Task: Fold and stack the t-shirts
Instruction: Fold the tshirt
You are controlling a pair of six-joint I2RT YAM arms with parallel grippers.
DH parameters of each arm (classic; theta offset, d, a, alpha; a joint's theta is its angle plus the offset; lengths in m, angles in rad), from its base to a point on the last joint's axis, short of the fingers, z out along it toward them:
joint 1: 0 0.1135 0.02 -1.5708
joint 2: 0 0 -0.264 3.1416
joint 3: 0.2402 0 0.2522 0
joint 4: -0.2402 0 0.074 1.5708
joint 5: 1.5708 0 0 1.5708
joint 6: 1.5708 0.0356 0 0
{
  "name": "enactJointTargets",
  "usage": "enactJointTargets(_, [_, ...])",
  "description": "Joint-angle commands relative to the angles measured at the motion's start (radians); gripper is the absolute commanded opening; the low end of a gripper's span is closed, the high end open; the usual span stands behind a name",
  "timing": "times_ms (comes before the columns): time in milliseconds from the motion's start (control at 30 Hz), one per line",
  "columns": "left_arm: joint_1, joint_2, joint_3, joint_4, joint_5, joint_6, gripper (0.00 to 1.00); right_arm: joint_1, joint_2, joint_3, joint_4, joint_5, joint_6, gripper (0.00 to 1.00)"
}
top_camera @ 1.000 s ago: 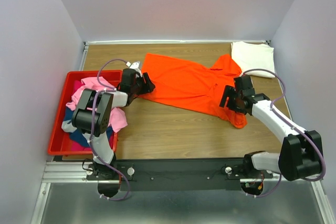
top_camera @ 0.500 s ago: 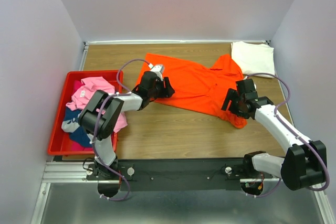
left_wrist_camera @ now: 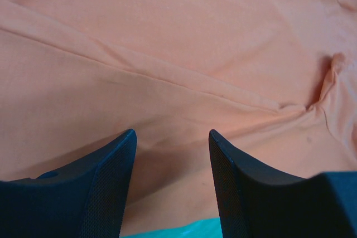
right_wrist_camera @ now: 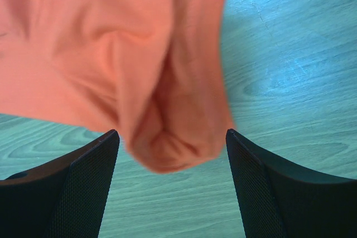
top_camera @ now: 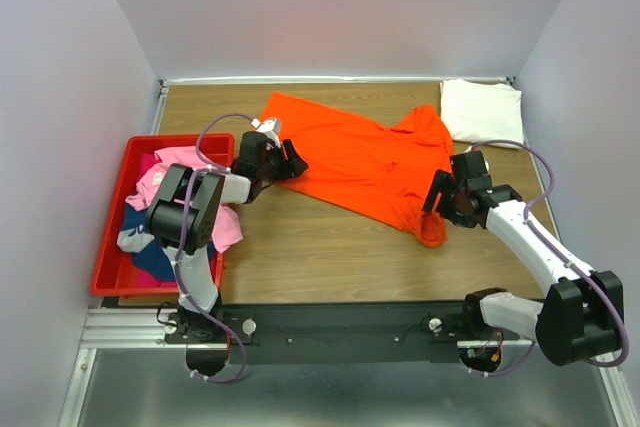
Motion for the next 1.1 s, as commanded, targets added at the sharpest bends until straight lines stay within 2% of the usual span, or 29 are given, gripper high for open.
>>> enactJointTargets(0, [0.037, 0.009, -0.032, -0.049, 0.032, 0.037, 0.63, -0.001, -0.001, 0.015, -0.031, -0.034, -0.004, 0.82])
enactJointTargets(100, [0.04, 0.016, -0.009, -0.066, 0.041, 0.047, 0.63, 0.015, 0.004, 0.013, -0.033, -0.071, -0.011, 0.76])
enactJointTargets(233, [0.04, 0.019, 0.02, -0.103, 0.035, 0.075, 0.63, 0.087, -0.045, 0.016, -0.026, -0.106, -0.01, 0.73])
enactJointTargets(400, [0.04, 0.022, 0.031, -0.115, 0.034, 0.087, 0.63, 0.218, -0.079, 0.0, -0.031, -0.071, 0.045, 0.7])
enactJointTargets(567, [0.04, 0.027, 0.031, -0.113, 0.032, 0.096, 0.63, 0.285, -0.007, -0.045, -0.039, 0.01, 0.119, 0.68])
enactJointTargets(1067, [0.041, 0.029, 0.024, -0.109, 0.046, 0.104, 0.63, 0.305, 0.077, -0.08, -0.04, 0.096, 0.174, 0.58])
